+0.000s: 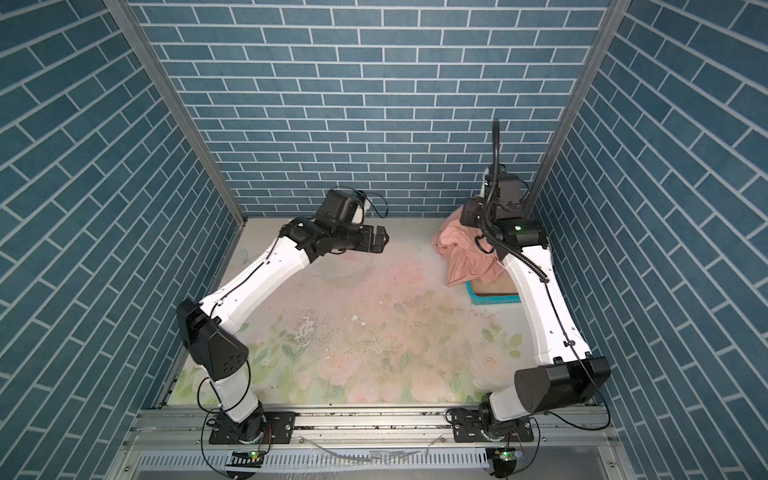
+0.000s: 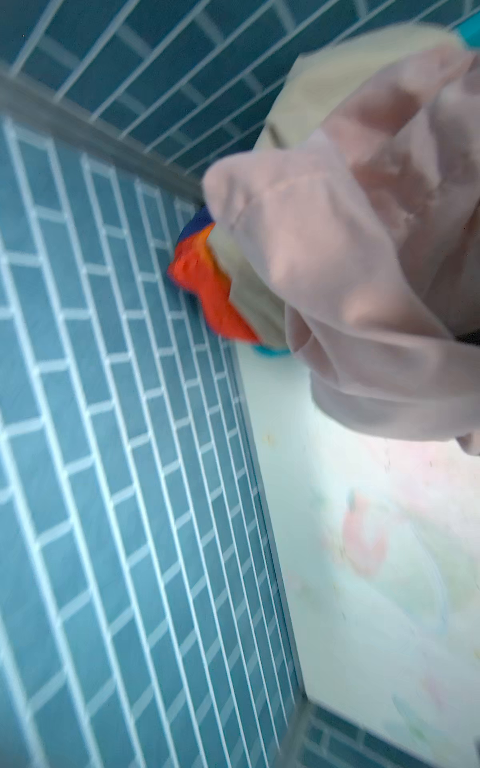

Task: Fold and stack the shorts
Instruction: 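Lift the pink shorts out of the basket with the right gripper onto the table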

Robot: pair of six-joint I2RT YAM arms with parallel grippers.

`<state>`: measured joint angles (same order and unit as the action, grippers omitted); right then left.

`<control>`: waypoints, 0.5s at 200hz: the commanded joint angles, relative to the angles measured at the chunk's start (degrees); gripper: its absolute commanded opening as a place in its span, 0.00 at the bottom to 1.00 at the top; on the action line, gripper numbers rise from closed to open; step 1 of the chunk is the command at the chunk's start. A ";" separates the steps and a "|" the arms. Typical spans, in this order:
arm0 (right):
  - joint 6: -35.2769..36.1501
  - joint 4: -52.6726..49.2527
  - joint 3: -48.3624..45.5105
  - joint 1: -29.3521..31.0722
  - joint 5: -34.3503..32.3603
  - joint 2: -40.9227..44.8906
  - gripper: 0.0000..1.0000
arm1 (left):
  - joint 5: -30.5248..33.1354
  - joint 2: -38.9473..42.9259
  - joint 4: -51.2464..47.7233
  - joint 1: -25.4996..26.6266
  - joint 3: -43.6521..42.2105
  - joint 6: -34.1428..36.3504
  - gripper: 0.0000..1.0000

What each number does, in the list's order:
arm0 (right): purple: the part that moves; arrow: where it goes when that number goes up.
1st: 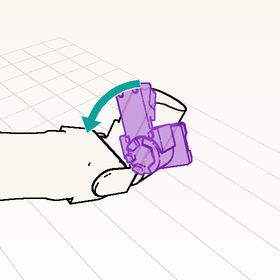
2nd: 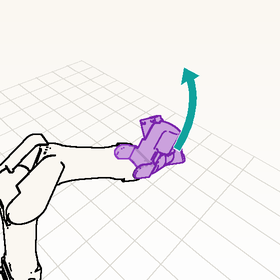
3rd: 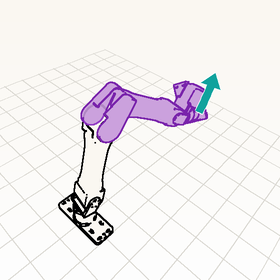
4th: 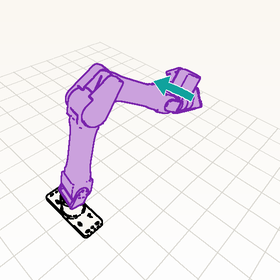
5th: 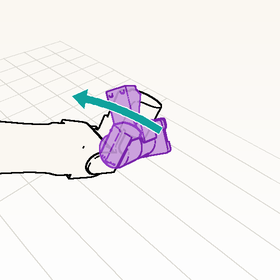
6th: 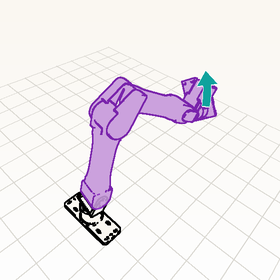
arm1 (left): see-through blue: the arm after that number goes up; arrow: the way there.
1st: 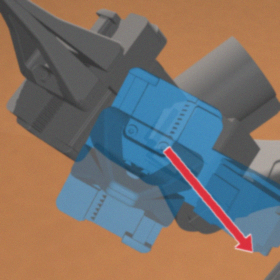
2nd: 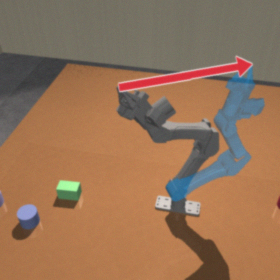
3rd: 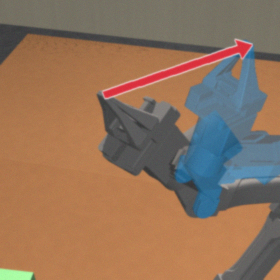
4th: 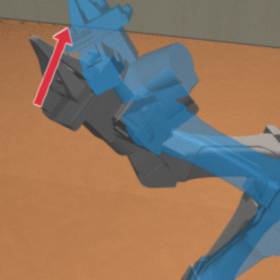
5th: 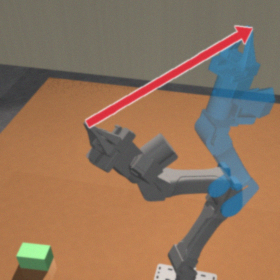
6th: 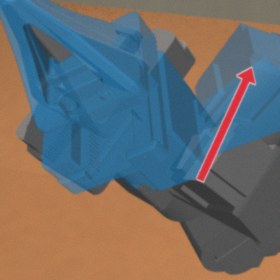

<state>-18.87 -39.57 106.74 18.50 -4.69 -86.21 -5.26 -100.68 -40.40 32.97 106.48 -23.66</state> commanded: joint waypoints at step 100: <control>-10.25 1.45 -5.96 18.50 12.15 -14.20 0.90 | -16.16 24.56 8.58 -20.94 -29.19 -12.14 1.00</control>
<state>-27.51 -38.35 106.37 36.77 7.66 -107.15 -16.78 -75.50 -32.42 12.36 80.82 -35.03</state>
